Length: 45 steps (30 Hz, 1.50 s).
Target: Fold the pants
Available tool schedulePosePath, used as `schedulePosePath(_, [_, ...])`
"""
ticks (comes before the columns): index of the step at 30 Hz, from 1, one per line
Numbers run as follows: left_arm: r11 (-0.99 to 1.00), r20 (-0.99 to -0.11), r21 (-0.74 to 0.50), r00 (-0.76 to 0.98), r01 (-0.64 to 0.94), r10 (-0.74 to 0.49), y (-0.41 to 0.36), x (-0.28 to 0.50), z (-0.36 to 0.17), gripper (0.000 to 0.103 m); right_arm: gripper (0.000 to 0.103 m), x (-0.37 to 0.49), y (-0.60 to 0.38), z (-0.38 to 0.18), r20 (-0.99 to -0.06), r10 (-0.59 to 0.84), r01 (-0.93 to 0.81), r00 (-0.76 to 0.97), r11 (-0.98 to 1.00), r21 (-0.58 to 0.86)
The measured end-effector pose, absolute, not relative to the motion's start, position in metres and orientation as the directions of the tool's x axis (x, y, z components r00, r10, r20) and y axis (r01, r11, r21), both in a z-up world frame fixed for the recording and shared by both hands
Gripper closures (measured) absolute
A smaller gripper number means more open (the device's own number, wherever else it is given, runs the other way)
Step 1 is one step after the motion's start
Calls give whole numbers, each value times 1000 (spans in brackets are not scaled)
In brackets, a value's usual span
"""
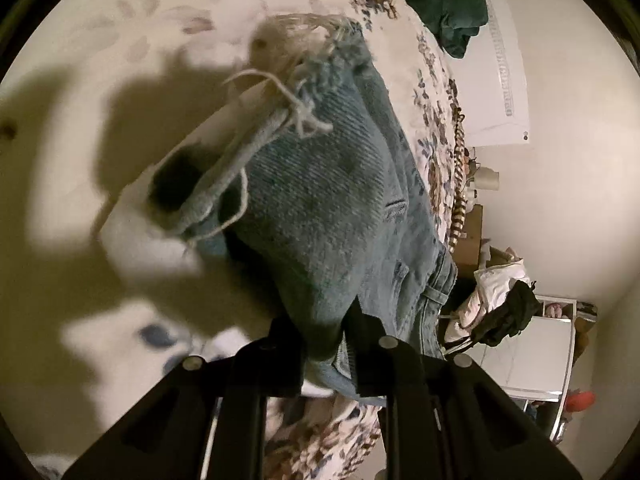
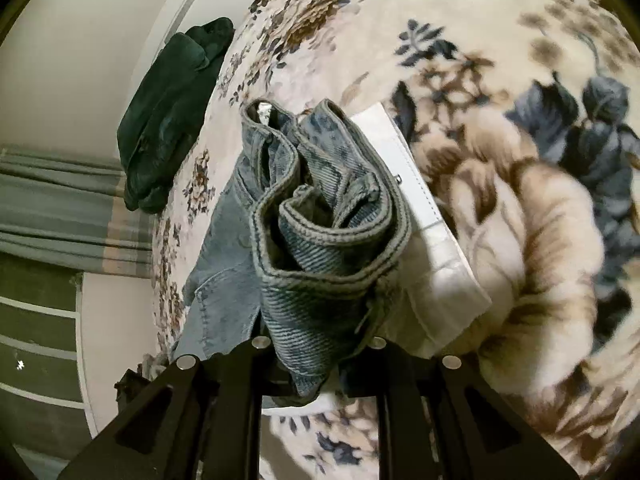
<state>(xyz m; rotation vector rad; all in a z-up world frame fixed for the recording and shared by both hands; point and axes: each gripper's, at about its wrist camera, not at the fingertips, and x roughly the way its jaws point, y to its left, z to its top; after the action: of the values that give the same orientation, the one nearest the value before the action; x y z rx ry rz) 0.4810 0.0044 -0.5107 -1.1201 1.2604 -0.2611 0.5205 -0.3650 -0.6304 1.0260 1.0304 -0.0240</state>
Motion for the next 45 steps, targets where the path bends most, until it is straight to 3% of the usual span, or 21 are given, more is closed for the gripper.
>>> schedulePosePath(5, [512,-659,-741,319,-435,-681,9,466,-505,79,71,500,-368,-633,-768,382,505,513,589,630])
schedulePosePath(7, [587,-721,-684,283,-433,-632,10,466,-492,72,55,495,-370,-630,-820,338,532,462,634,561])
schedulePosePath(8, [626,-748,-659,274,-417,-605,11,467,-484,72,53,494,-370,-624,-849,306,537,432,669,514])
schedulePosePath(10, [751,-831,-556,238,-356,-503,7,470,-462,65,30,492,-367,-606,-888,237,525,394,735,429])
schedulePosePath(12, [882,-916,-391,204,-262,-345,0,471,-438,64,20,491,-360,-586,-917,157,503,366,796,337])
schedulePosePath(15, [967,-959,-212,222,-144,-177,-5,468,-404,59,5,493,-339,-546,-947,-6,443,320,885,144])
schedulePosePath(20, [998,-945,-60,324,-10,-53,-8,460,-342,54,0,481,-299,-471,-915,-200,403,351,914,-45])
schedulePosePath(21, [999,-939,-45,340,15,-47,-7,455,-333,48,0,476,-293,-458,-909,-215,405,358,913,-57])
schedulePosePath(22, [999,-933,-23,357,41,-36,-10,451,-319,34,0,470,-283,-440,-900,-229,408,370,911,-64])
schedulePosePath(23, [998,-930,-4,368,62,-26,-12,447,-309,30,0,466,-278,-428,-895,-237,409,377,910,-68])
schedulePosePath(30, [992,-883,63,470,112,3,-22,403,-226,29,0,416,-234,-327,-853,-257,363,455,928,-86])
schedulePosePath(45, [996,-763,68,646,66,9,-12,238,-42,26,0,252,-204,-112,-745,-207,276,634,961,-31])
